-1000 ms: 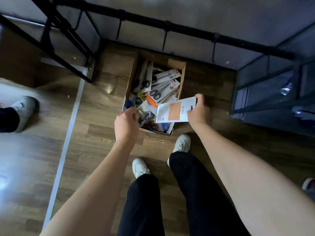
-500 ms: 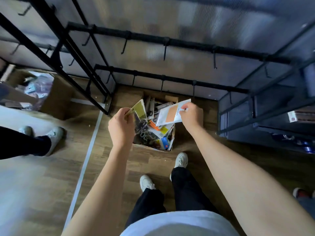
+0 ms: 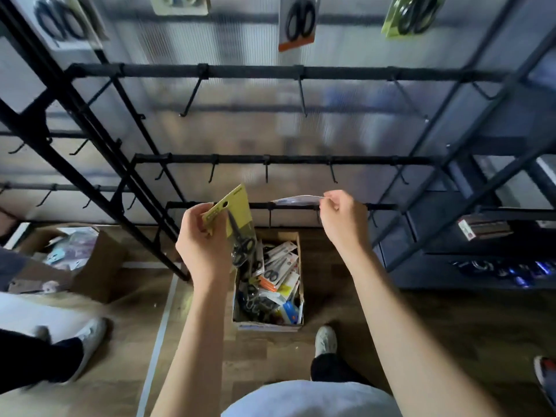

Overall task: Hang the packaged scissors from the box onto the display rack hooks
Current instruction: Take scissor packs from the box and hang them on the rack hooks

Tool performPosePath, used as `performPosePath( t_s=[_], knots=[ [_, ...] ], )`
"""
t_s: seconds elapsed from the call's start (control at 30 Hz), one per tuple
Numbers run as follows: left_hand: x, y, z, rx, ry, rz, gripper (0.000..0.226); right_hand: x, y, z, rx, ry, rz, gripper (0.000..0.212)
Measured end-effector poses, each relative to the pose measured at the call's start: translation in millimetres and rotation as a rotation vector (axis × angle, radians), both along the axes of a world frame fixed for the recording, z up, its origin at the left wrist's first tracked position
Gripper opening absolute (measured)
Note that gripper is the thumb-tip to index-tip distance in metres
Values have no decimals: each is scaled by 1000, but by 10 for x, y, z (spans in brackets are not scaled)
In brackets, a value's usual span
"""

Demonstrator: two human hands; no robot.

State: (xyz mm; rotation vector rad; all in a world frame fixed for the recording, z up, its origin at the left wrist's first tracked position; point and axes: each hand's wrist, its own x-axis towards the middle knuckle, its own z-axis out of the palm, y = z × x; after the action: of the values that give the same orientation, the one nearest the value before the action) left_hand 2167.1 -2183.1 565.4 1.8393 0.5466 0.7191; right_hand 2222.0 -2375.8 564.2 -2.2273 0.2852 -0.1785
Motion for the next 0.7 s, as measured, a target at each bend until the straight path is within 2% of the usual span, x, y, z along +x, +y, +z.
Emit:
performPosePath(
  t_s=[0.17,0.43,0.7],
  knots=[
    [80,-129,274,-19,-125,-87,10,-35,-168,325,-170,-156,25,21],
    [223,-486,596,0,-228,-238,9,-102,-512,856,-343,-129,-56,21],
    [469,-927,923,-32,-334,-353,12,101,-845,1124,-403,-230,-174,22]
  ],
)
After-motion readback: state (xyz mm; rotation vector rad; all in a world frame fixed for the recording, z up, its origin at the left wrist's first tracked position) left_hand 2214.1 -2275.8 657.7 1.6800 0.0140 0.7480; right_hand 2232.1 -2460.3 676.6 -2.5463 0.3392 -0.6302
